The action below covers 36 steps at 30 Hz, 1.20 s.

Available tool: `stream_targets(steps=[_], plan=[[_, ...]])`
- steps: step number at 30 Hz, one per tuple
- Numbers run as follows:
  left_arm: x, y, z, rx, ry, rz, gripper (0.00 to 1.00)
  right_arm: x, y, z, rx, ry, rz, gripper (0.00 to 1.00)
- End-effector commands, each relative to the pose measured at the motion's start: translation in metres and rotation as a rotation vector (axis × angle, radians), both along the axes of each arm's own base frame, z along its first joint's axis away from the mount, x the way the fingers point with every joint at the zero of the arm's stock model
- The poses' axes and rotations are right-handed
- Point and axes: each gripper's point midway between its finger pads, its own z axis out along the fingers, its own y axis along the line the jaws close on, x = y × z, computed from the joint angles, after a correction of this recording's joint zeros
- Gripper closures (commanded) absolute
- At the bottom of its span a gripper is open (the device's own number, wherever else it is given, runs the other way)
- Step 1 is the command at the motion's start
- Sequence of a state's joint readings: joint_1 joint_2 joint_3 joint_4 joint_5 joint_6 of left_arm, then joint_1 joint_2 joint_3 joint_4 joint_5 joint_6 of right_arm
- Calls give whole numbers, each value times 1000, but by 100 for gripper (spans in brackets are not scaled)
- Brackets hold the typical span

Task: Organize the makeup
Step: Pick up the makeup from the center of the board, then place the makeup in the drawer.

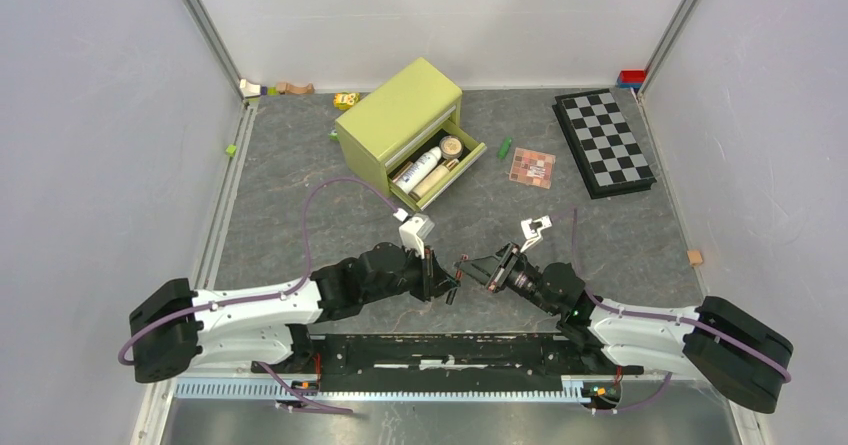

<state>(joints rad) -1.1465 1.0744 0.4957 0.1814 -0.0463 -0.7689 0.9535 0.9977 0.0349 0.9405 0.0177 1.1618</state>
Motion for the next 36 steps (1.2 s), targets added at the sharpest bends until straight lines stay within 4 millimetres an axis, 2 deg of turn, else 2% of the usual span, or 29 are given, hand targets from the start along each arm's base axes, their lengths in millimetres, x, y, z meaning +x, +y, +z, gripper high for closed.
stream_targets(steps=[1, 2, 4, 7, 9, 11, 13, 15, 18, 20, 25, 28, 32, 34, 36], plan=[[6, -6, 33, -79, -74, 5, 75, 0, -2, 3, 17, -7, -11, 84], [6, -4, 34, -64, -81, 5, 64, 3, -3, 0, 0, -2, -26, 85], [8, 2, 38, -36, -101, 15, 56, 13, -6, -3, -39, -8, -78, 88], [12, 19, 57, -32, -145, 55, 37, 29, -14, -11, -115, 3, -168, 92], [19, 40, 68, 9, -187, 121, 26, 39, -21, -17, -169, 21, -233, 97], [33, 73, 78, 89, -215, 252, 18, 50, -29, -22, -217, 50, -302, 100], [43, 107, 93, 189, -257, 340, 16, 66, -34, -19, -269, 50, -359, 100], [52, 138, 116, 283, -290, 426, 14, 84, -30, -4, -285, 45, -391, 100], [65, 186, 125, 445, -303, 562, 10, 112, -23, 12, -269, 40, -420, 100], [73, 202, 124, 506, -283, 576, 10, 135, -15, 26, -252, 39, -436, 100], [88, 221, 92, 593, -137, 527, 10, 192, 12, 47, -208, 49, -446, 100], [94, 228, 87, 638, -147, 530, 11, 226, 30, 49, -176, 76, -447, 100], [100, 240, 84, 663, -233, 567, 9, 265, 55, 43, -154, 99, -428, 100], [100, 246, 79, 659, -258, 597, 9, 284, 67, 32, -174, 123, -427, 100], [98, 242, 72, 625, -261, 582, 9, 296, 73, 24, -154, 146, -430, 100]])
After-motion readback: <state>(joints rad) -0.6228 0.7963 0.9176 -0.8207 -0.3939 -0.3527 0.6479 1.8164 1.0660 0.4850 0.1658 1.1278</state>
